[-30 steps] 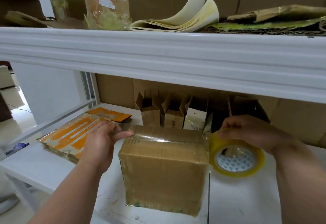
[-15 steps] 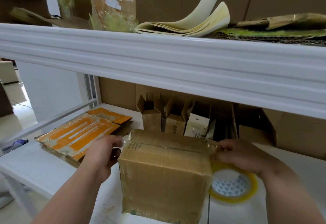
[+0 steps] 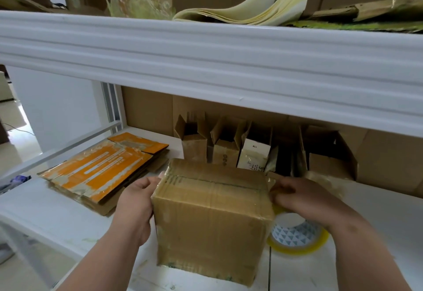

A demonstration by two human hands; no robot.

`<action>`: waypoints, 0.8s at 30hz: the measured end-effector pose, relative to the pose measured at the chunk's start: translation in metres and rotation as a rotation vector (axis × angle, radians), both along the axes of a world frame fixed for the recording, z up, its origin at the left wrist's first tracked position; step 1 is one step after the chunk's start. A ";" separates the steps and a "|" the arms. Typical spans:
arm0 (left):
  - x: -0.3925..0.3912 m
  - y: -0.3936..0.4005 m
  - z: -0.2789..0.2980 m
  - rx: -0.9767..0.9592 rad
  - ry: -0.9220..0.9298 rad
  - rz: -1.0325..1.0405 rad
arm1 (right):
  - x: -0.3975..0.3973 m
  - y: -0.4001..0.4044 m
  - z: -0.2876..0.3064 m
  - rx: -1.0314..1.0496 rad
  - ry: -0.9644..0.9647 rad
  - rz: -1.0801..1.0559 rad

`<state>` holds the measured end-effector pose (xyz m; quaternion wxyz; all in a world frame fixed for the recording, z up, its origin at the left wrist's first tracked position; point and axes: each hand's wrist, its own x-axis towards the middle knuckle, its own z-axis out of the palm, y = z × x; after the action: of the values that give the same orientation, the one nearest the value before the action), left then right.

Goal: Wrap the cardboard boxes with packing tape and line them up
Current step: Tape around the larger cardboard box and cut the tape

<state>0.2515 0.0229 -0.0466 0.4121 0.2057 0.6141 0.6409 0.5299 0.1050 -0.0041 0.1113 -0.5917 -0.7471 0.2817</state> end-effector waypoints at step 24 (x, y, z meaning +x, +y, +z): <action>-0.006 0.015 0.024 -0.097 1.468 -0.066 | -0.011 -0.042 -0.024 -0.410 0.696 0.142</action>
<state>0.2451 0.0381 -0.0230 -0.0772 0.5818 0.7531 0.2974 0.5193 0.0634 -0.0282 0.2177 -0.4178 -0.6323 0.6151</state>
